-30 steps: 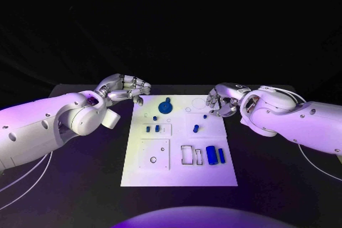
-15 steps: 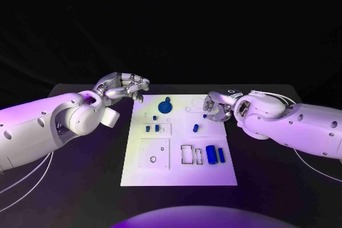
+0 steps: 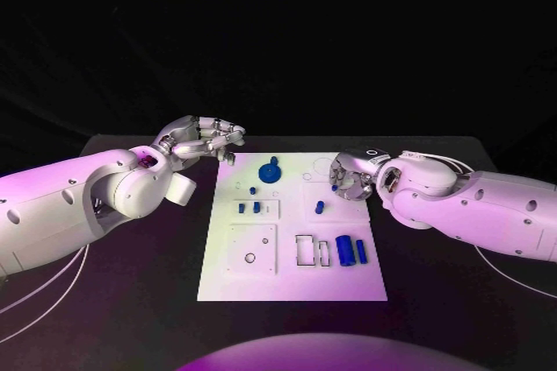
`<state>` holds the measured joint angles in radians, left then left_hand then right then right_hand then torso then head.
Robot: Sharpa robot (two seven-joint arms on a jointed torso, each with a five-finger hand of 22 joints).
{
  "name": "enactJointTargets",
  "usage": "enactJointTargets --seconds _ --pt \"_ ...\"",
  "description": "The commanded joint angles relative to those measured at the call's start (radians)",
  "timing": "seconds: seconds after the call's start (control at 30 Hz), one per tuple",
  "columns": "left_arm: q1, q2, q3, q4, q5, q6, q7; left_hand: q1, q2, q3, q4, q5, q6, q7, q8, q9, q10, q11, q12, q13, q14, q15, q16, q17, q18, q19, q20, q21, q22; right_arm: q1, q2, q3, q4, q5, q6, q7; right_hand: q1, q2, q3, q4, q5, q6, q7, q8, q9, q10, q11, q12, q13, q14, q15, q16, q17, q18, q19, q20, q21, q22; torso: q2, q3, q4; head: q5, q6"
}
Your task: Assemble the parts on the task board
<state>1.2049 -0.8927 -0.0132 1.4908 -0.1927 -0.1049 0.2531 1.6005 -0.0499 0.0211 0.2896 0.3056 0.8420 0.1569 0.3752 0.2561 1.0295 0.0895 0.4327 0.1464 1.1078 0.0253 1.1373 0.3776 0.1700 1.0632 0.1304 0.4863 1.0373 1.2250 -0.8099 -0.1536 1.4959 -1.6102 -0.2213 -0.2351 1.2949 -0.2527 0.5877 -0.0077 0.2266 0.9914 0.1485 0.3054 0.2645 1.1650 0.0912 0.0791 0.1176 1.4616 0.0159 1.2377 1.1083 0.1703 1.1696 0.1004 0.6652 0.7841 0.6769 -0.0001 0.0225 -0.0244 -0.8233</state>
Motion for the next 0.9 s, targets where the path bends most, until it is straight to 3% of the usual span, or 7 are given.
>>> enactJointTargets --seconds 0.03,0.53,0.63,0.67,0.9 --pt "0.001 -0.001 0.001 0.004 0.011 0.017 0.009 -0.001 -0.007 0.005 0.001 0.003 0.009 0.000 0.003 -0.001 0.009 -0.001 0.003 -0.002 0.002 -0.005 -0.005 -0.001 0.012 0.005 -0.002 -0.005 -0.001 -0.006 0.007 0.000 -0.005 -0.024 0.013 -0.007 -0.001 0.012 0.014 0.000 -0.008 0.013 -0.001 0.005 0.003 0.016 -0.002 0.006 0.003 0.030 -0.006 0.012 0.009 0.008 0.009 -0.003 0.026 0.022 0.001 0.0004 0.0007 0.000 -0.003" --pt "0.001 -0.003 0.001 0.006 0.010 0.021 -0.003 -0.002 -0.008 0.006 0.001 0.002 0.008 0.000 0.003 -0.002 0.009 -0.001 0.003 -0.002 0.002 -0.005 -0.006 -0.002 0.011 0.005 -0.002 -0.006 -0.001 -0.019 0.028 -0.001 -0.021 -0.032 0.025 -0.018 -0.006 0.021 0.044 0.001 -0.018 0.031 -0.009 0.016 0.018 0.043 -0.010 0.011 0.010 0.038 -0.012 0.041 0.027 -0.001 0.025 -0.008 0.095 0.090 0.000 -0.0003 -0.0003 0.000 -0.010" --pt "0.001 -0.003 0.001 0.006 0.010 0.022 -0.006 -0.002 -0.008 0.006 0.001 0.002 0.008 0.000 0.003 -0.002 0.009 -0.001 0.003 -0.002 0.002 -0.005 -0.006 -0.002 0.011 0.005 -0.002 -0.006 -0.001 -0.023 0.031 -0.001 -0.023 -0.041 0.025 -0.029 0.002 0.035 0.059 -0.004 -0.033 0.042 -0.015 0.025 0.028 0.058 -0.016 0.014 0.016 0.040 -0.018 0.052 0.031 -0.004 0.033 -0.012 0.126 0.120 0.000 0.0002 0.0004 0.000 -0.011" --pt "0.001 -0.003 0.001 0.006 0.010 0.022 -0.007 -0.002 -0.008 0.006 0.001 0.002 0.008 0.000 0.003 -0.002 0.009 -0.001 0.003 -0.002 0.002 -0.005 -0.006 -0.002 0.011 0.005 -0.002 -0.006 -0.001 -0.024 0.032 -0.001 -0.023 -0.044 0.025 -0.032 0.011 0.042 0.071 -0.011 -0.064 0.050 -0.018 0.031 0.035 0.069 -0.021 0.016 0.020 0.041 -0.022 0.057 0.032 -0.008 0.043 -0.015 0.153 0.144 0.000 0.0002 0.0004 -0.001 -0.012" --pt "0.001 -0.004 0.001 0.006 0.007 0.024 -0.012 -0.002 -0.008 0.007 0.001 0.001 0.007 0.000 0.002 -0.002 0.009 0.000 0.002 -0.003 0.002 -0.005 -0.006 -0.002 0.011 0.006 -0.002 -0.006 -0.002 -0.029 0.036 -0.001 -0.022 -0.083 0.009 -0.070 0.020 0.055 0.087 -0.028 -0.069 0.078 -0.029 0.057 0.064 0.109 -0.035 0.022 0.039 0.045 -0.034 0.077 0.040 -0.019 0.069 -0.026 0.230 0.217 0.000 -0.0004 -0.0006 -0.001 -0.016"
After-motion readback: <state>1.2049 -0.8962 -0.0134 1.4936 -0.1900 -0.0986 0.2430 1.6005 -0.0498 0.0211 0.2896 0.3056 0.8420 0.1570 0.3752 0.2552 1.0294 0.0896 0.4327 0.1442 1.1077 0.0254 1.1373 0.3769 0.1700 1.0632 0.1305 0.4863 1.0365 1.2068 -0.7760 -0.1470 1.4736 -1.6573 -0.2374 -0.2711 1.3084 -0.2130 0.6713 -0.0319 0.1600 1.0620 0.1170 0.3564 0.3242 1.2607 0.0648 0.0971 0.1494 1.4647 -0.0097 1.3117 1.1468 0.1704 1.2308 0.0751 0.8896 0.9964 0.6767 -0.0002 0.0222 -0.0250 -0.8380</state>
